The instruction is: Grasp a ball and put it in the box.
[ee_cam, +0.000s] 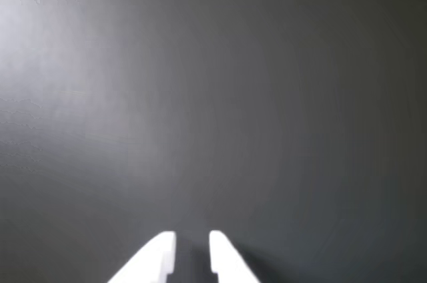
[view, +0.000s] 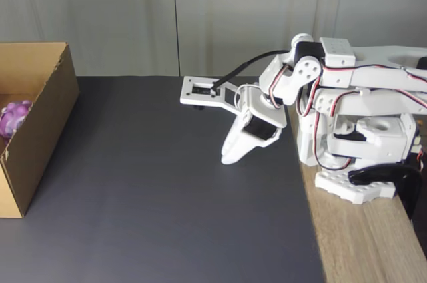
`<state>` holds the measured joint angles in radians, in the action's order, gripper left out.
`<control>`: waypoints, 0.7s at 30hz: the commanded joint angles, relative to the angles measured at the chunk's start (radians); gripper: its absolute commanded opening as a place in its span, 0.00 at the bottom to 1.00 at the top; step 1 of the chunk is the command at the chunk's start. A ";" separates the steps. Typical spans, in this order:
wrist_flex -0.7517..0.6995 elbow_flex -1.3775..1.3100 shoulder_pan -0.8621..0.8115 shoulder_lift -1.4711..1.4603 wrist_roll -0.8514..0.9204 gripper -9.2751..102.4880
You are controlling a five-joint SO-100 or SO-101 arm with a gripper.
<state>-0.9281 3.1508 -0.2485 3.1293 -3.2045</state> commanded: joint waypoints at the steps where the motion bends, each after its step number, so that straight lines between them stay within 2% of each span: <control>1: -0.086 -0.003 0.021 0.003 0.009 0.13; 6: -0.172 -0.003 0.061 0.003 0.011 0.11; 14: -0.186 -0.003 0.114 -0.011 0.104 0.11; 21: -0.195 -0.003 0.087 0.002 0.117 0.11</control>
<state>-1.0983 3.1447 -0.1534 3.1370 -3.1032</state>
